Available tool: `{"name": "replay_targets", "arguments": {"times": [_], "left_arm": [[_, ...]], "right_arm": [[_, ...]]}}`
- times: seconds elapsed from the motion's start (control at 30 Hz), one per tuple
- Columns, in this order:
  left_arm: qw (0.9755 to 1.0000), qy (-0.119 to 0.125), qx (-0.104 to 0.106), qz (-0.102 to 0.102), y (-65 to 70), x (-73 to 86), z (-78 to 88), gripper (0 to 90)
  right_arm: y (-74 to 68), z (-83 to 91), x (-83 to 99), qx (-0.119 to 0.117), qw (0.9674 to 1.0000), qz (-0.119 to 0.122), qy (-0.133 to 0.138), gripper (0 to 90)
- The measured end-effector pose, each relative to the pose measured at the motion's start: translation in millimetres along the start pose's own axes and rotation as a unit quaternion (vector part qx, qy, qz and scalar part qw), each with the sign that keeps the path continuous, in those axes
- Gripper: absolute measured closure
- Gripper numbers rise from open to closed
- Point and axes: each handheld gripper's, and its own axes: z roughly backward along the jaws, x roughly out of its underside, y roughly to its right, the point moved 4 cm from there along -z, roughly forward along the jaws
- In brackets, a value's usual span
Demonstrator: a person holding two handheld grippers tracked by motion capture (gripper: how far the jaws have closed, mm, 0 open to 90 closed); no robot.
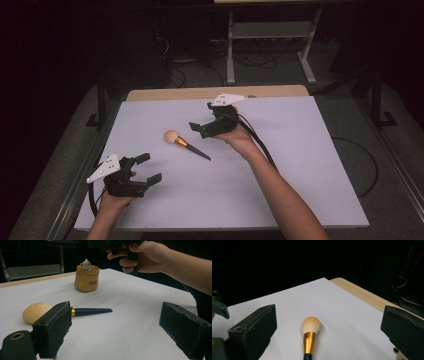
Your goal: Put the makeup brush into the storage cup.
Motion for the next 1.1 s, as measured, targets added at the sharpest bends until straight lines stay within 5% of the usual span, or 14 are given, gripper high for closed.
{"name": "replay_targets", "arguments": {"times": [0.43,0.63,1.1], "left_arm": [[1.0000,0.002,0.000,0.002,-0.5,0.0,0.2,10.4],[1.0000,0.001,0.000,0.003,-0.1,0.0,0.3,10.4],[1.0000,0.002,0.001,0.006,0.4,-0.2,-0.1,10.4]], "right_arm": [[-3.0,-17.7,-9.2,0.003,0.9981,0.024,-0.056,0.0],[-7.4,-26.0,-9.3,0.004,0.9937,0.045,-0.102,5.3],[-6.7,-37.7,-4.9,-0.015,0.9836,0.039,-0.176,11.3]]}}
